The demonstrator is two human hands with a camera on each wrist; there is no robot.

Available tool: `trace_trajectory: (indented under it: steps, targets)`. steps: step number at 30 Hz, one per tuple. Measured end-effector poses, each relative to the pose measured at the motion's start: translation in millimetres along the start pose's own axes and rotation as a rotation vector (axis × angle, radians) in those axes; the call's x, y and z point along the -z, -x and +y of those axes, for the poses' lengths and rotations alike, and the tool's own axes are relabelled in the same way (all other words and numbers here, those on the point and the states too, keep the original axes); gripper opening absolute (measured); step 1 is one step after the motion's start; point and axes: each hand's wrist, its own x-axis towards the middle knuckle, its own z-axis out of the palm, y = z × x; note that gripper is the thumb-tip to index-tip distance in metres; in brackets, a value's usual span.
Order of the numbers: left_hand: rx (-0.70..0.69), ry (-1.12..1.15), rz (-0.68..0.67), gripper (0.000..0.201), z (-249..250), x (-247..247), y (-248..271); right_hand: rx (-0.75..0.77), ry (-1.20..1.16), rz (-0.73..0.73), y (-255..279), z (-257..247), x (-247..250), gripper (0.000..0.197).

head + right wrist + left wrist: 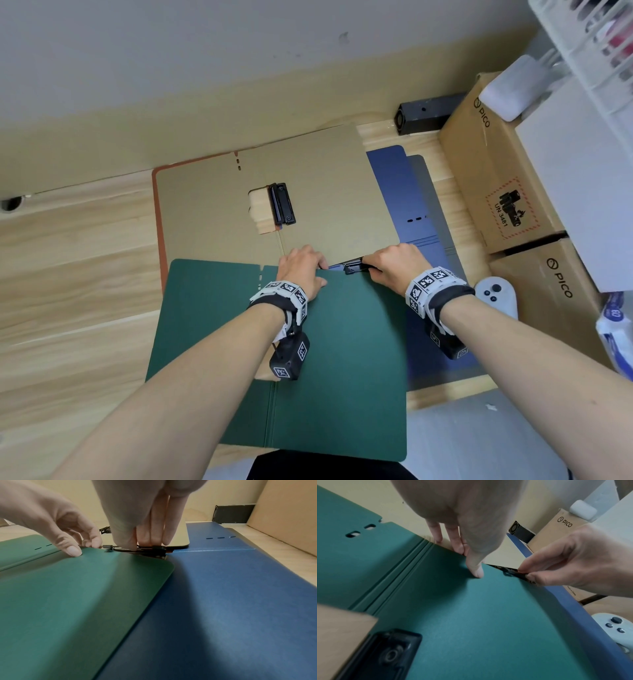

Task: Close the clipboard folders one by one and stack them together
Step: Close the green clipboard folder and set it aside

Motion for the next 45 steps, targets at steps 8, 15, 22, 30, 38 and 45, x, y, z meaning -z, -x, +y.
trace_trajectory:
  steps: [8, 15, 22, 30, 38, 45]
  targets:
    - [0.058, -0.016, -0.041, 0.024, -31, 18, 12, 0.011, 0.023, 0.015, -2, 0, -2, 0.03]
    - [0.117, -0.005, -0.062, 0.024, -56, 25, 32, -0.01, -0.001, 0.009, -1, -1, -1, 0.033]
    - [0.235, 0.052, -0.055, 0.028, -90, 32, 59, -0.042, -0.02, 0.022, -1, -3, 0, 0.032]
    - [0.347, 0.211, -0.026, 0.031, -125, 49, 73, -0.117, 0.0, -0.018, -1, -12, 9, 0.016]
    - [0.339, 0.291, 0.001, 0.026, -118, 61, 49, -0.234, -0.342, 0.053, -6, -48, 17, 0.031]
    - [0.329, 0.356, 0.029, 0.015, -114, 56, 41, -0.319, -0.737, -0.153, -5, -75, -13, 0.027]
